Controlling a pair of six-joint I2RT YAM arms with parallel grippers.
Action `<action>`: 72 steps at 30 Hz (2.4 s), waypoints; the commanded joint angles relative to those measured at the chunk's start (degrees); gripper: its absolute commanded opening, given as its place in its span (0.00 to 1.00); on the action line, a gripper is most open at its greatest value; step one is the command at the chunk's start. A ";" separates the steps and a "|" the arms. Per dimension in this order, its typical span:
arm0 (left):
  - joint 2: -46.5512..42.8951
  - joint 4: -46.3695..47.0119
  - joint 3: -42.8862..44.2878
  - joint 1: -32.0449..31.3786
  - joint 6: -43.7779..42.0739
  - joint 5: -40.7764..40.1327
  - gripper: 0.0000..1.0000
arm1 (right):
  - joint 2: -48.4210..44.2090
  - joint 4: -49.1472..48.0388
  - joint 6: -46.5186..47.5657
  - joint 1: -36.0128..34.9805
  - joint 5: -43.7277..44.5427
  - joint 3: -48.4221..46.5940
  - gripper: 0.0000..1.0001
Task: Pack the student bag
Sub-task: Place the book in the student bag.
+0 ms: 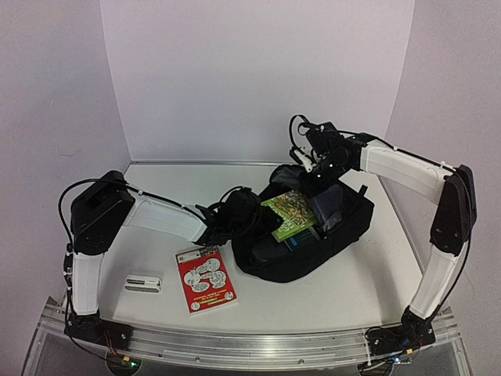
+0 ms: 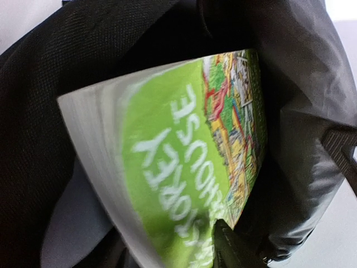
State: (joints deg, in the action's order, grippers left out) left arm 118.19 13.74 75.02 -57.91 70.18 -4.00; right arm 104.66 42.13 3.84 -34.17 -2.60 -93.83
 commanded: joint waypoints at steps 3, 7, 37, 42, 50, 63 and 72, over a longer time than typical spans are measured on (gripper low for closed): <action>1.34 3.12 5.96 0.26 -5.87 2.49 0.26 | -2.35 -2.62 -1.02 -0.65 -5.04 -0.03 0.00; 6.39 2.60 13.69 0.63 -8.69 5.84 0.16 | -2.64 -2.65 -1.09 -0.62 -5.26 0.12 0.00; -23.36 -25.51 -8.88 1.78 -26.22 12.69 1.00 | 0.11 -0.78 -1.73 7.57 -20.68 -2.21 0.76; -22.47 -40.60 -8.13 -3.55 -27.29 5.59 1.00 | -0.59 -0.82 -1.81 6.50 -23.04 -1.06 0.83; -16.11 -55.93 -4.25 -13.16 -25.66 -2.54 1.00 | -1.04 -0.74 -1.58 5.79 -24.11 -0.73 0.85; -16.41 -60.50 -9.41 -14.72 -24.00 -3.15 1.00 | -2.37 -0.98 -1.85 5.29 -27.51 -0.11 0.85; -13.65 -58.39 -8.76 -9.14 -24.65 -7.48 1.00 | -4.70 -2.05 -3.01 4.97 -33.73 -1.65 0.85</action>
State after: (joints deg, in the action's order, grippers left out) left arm 103.41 -44.96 65.36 -70.54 45.84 -6.85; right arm 103.34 41.23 1.61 -28.71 -32.24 -93.97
